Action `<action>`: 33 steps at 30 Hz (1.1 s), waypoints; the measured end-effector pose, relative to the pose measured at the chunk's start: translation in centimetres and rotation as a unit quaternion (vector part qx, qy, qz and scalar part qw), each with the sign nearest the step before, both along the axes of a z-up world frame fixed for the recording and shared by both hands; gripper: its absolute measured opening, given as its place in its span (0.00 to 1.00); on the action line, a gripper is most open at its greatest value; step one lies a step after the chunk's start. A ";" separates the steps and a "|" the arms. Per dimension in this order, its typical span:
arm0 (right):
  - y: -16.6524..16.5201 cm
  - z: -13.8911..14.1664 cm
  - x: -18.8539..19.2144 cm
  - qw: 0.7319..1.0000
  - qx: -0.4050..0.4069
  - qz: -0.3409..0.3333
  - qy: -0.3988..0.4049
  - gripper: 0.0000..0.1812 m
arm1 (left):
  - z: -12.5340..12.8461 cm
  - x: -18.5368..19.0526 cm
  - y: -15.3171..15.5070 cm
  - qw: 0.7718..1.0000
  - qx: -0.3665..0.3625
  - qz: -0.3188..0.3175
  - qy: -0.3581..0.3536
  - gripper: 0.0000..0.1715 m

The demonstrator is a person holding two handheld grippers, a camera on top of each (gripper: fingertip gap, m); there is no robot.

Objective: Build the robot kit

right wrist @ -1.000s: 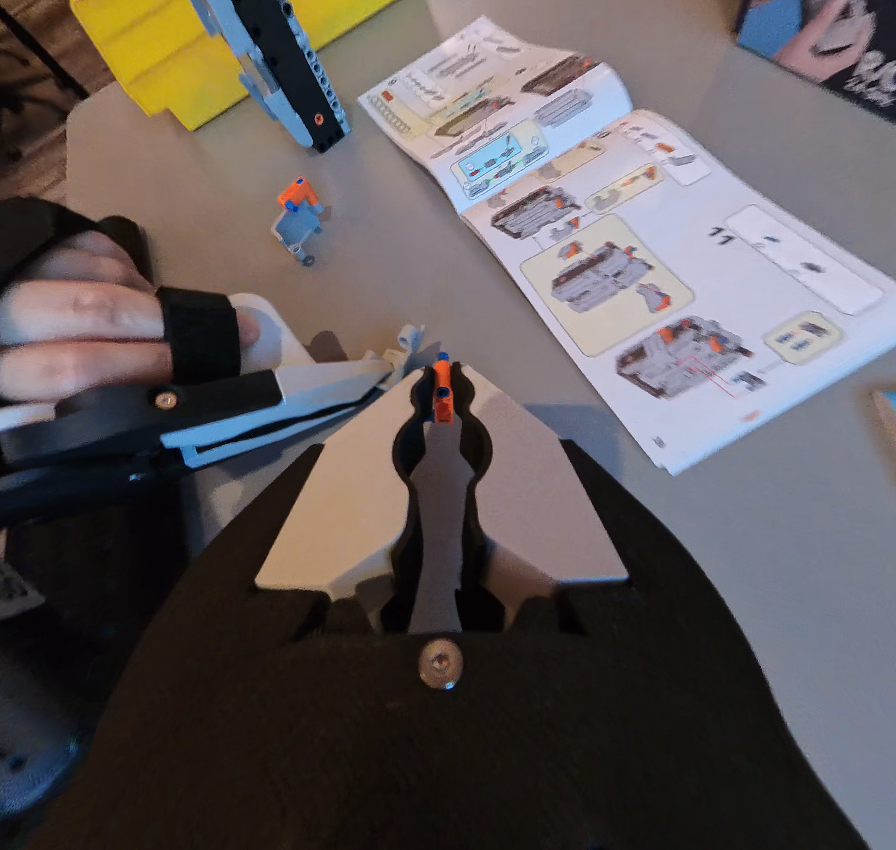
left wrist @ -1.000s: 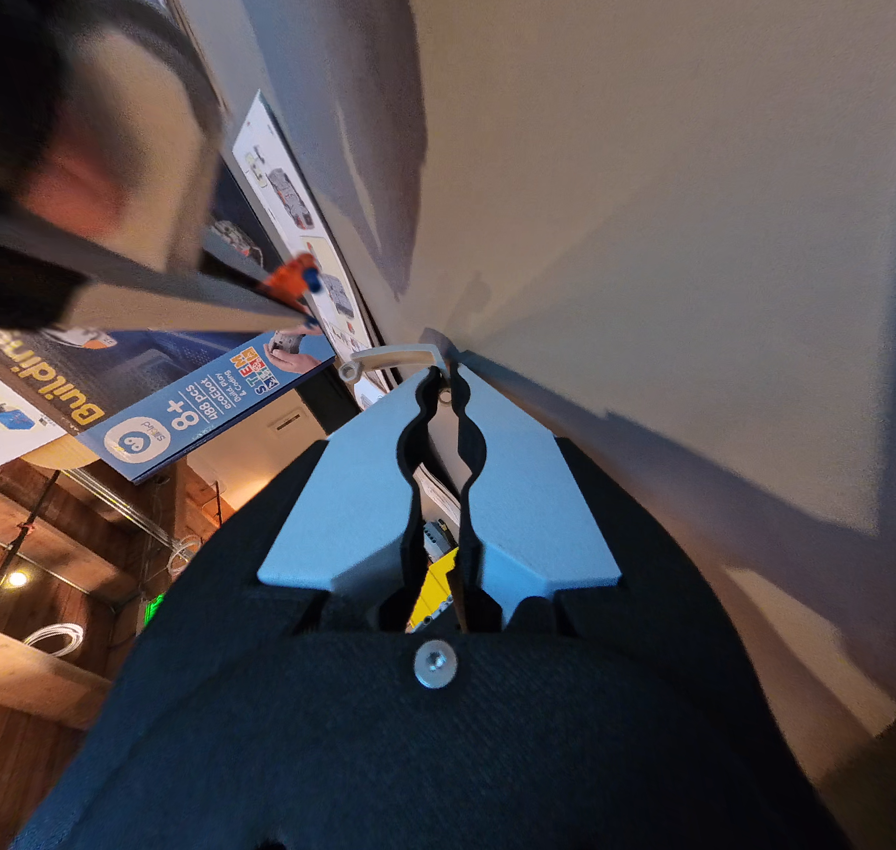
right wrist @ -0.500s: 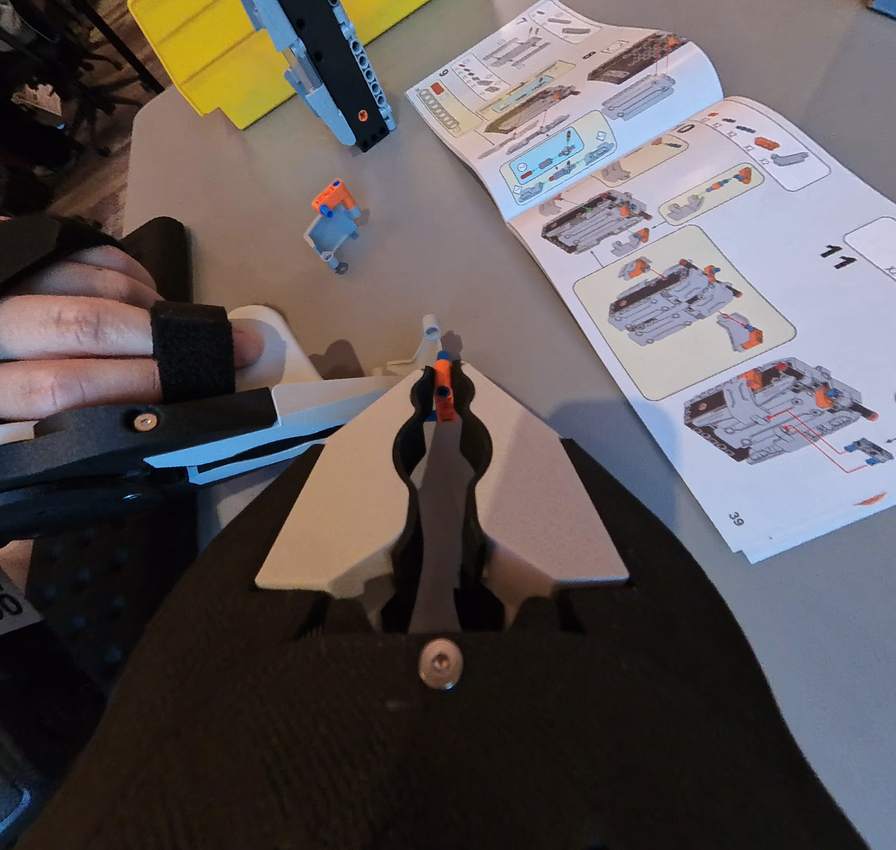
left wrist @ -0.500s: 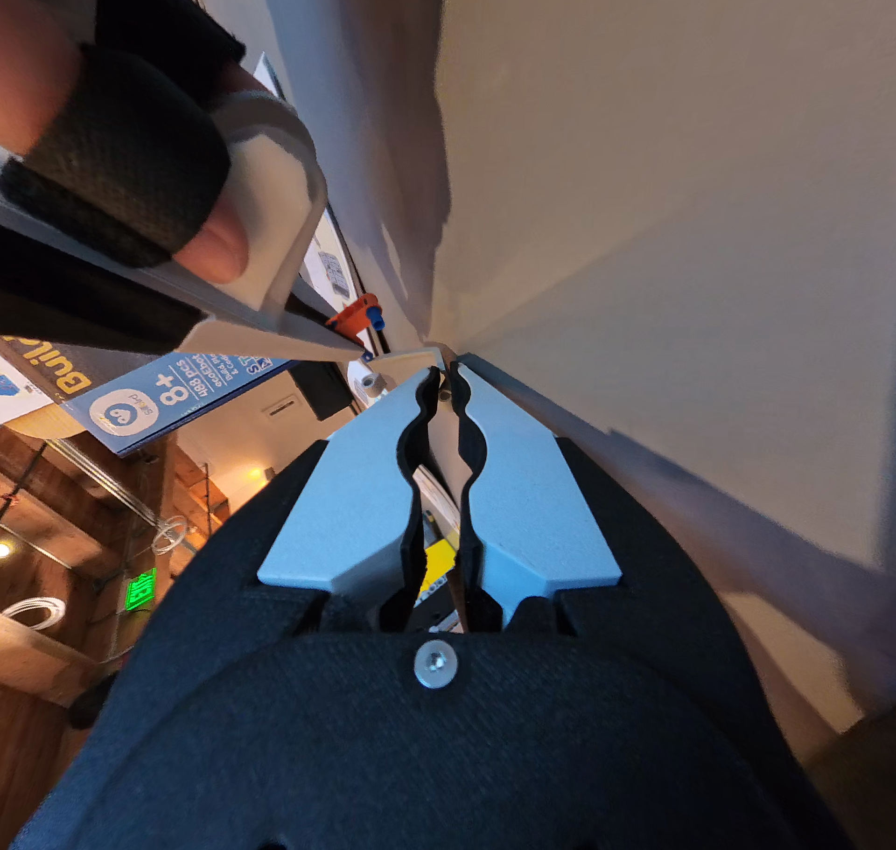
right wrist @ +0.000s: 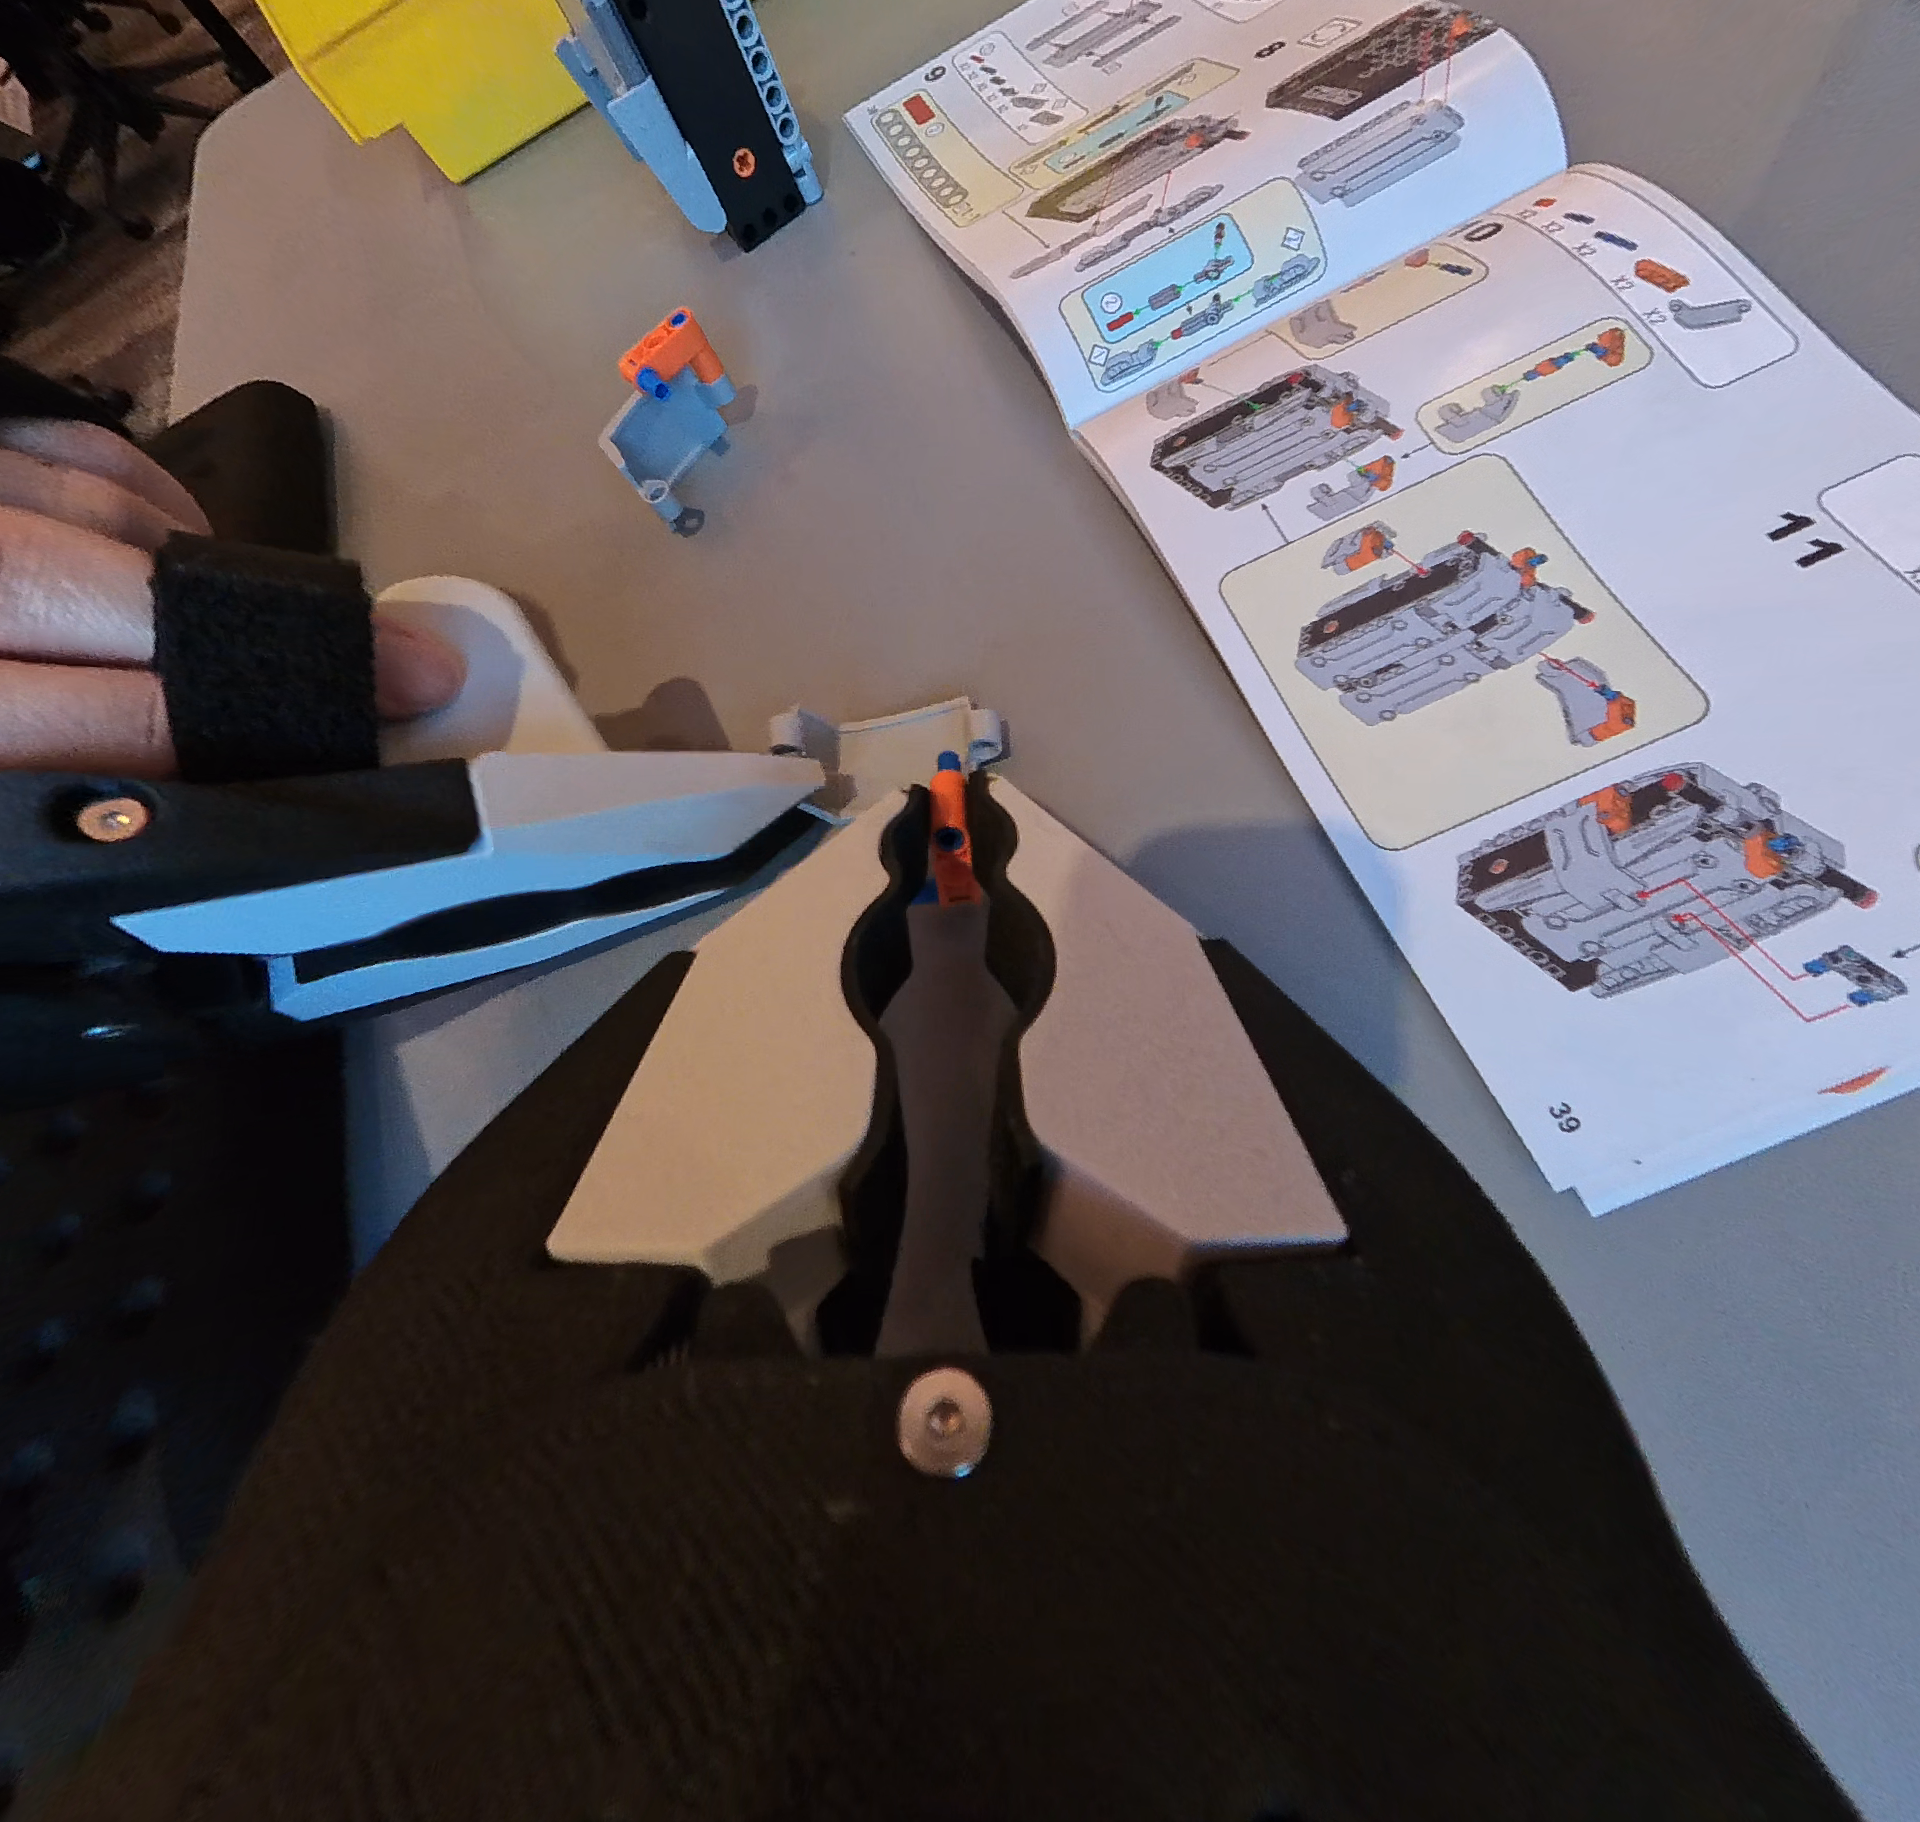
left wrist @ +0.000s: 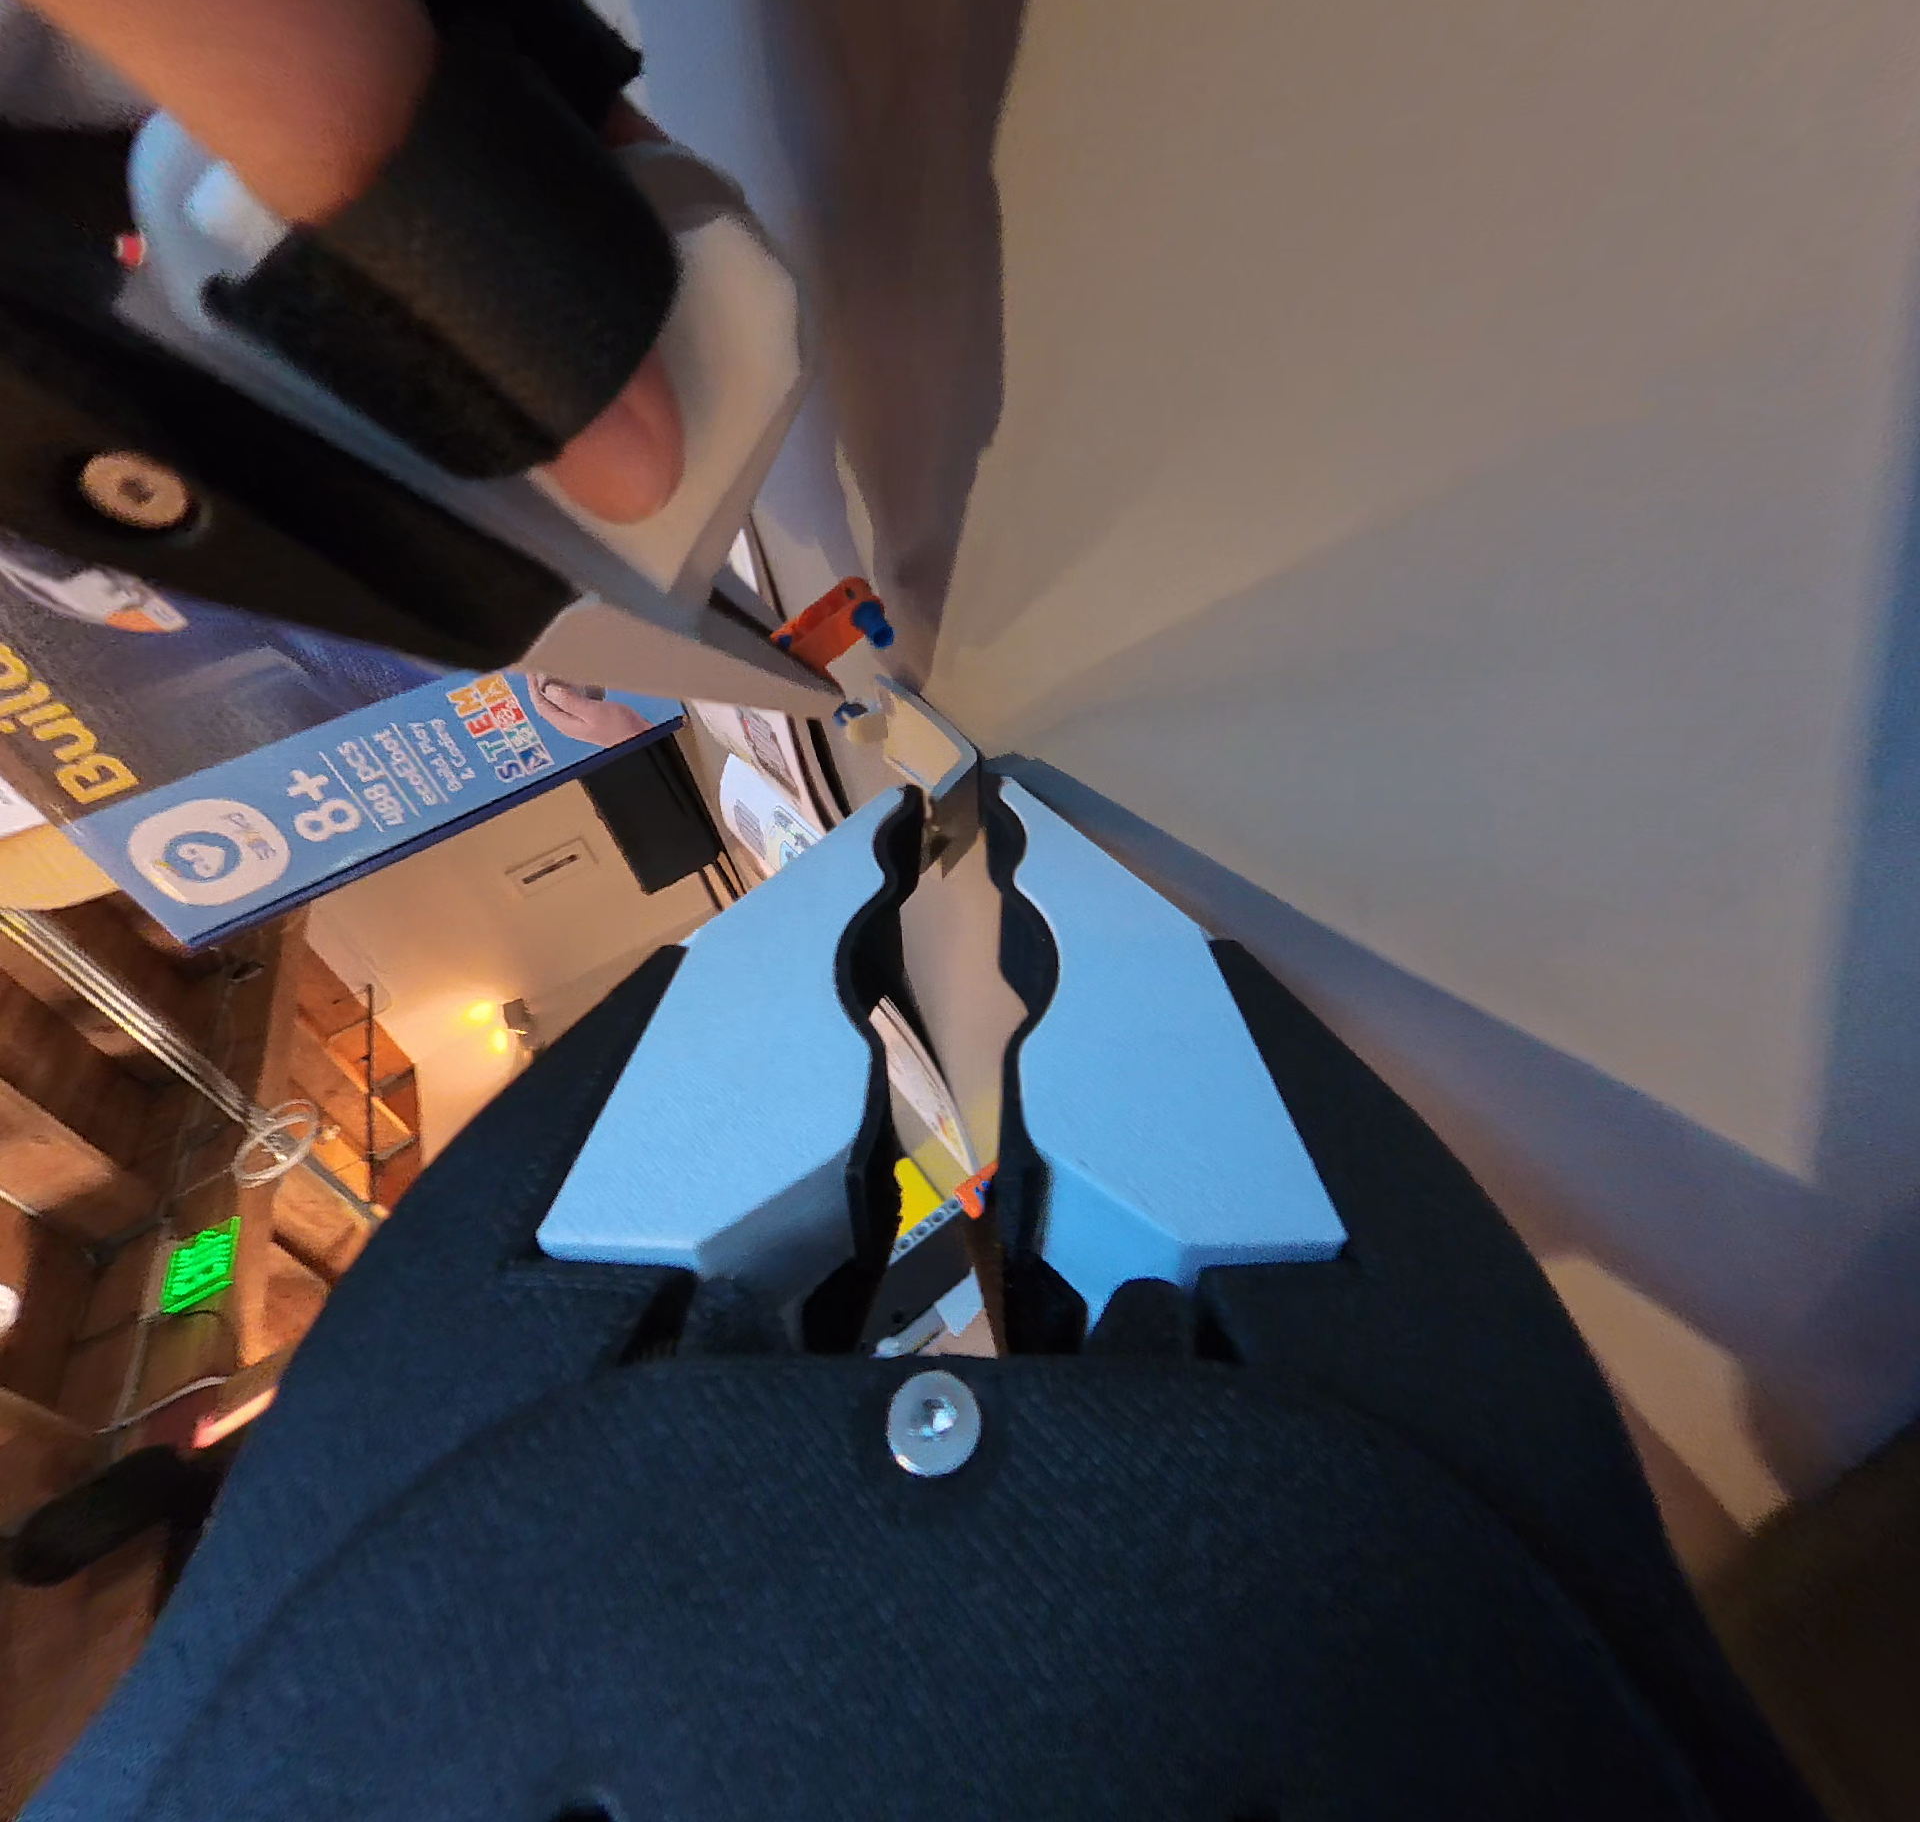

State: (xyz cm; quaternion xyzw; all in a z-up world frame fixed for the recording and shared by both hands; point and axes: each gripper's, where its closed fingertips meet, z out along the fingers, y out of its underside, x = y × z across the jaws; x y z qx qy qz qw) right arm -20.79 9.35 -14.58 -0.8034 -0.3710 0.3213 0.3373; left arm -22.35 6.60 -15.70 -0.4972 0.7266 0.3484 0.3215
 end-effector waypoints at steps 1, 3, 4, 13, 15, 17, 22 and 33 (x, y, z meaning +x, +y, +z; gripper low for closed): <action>0.0 0.0 0.0 1.000 0.000 0.000 0.001 0.04 | 0.2 0.1 -0.2 1.000 -0.006 0.002 -0.010 0.08; 0.0 0.2 0.2 1.000 0.002 -0.003 0.002 0.04 | 0.6 0.2 -0.9 0.999 -0.030 0.006 -0.038 0.13; 0.1 0.3 0.4 1.000 0.004 -0.005 0.003 0.04 | 0.9 0.2 -1.3 0.997 -0.047 0.009 -0.057 0.15; 1.6 2.9 4.3 0.997 0.031 -0.059 0.040 0.04 | 10.8 1.2 -0.3 0.844 -0.295 -0.014 -0.449 0.18; 2.0 3.5 5.2 0.995 0.034 -0.073 0.054 0.04 | 9.6 1.1 1.7 0.815 -0.355 -0.008 -0.457 0.16; 1.9 3.7 5.8 0.994 0.031 -0.079 0.066 0.04 | 6.7 1.2 2.3 0.805 -0.428 0.016 -0.411 0.17; 1.5 3.5 6.6 0.995 0.041 -0.079 0.052 0.04 | 2.6 1.4 2.7 0.806 -0.498 0.025 -0.319 0.14; 1.3 3.8 6.7 0.996 0.052 -0.065 0.039 0.04 | 0.4 1.2 3.3 0.813 -0.515 0.014 -0.270 0.10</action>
